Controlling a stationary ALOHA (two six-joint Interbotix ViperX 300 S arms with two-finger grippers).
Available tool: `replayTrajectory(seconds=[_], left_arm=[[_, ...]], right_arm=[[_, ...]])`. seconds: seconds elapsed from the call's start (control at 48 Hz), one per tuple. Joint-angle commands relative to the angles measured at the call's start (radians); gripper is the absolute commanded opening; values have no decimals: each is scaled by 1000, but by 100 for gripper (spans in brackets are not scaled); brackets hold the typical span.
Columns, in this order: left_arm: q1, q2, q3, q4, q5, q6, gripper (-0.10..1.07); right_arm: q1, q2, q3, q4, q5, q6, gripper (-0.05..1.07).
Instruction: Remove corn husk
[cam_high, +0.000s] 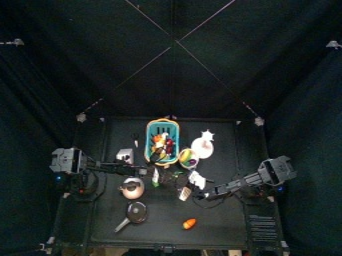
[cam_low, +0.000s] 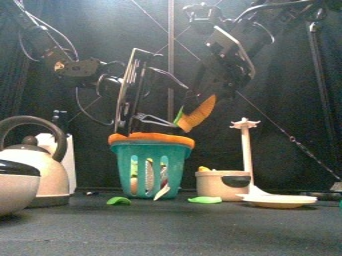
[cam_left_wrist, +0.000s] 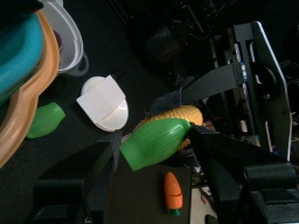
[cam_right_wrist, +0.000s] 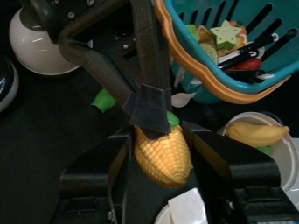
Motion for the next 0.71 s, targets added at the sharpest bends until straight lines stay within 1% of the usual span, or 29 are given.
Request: replayTrajectory(seconds=[0.0, 0.104, 0.688], left_arm=[[2, -17, 6, -2, 5, 2, 62], [2, -25, 15, -2, 5, 2, 60], [2, -29, 21, -2, 5, 2, 60]], right_arm=[[0, -25, -17, -5, 5, 0, 58], [2, -25, -15, -3, 8, 0, 58], [5, -28, -3, 8, 9, 0, 58]])
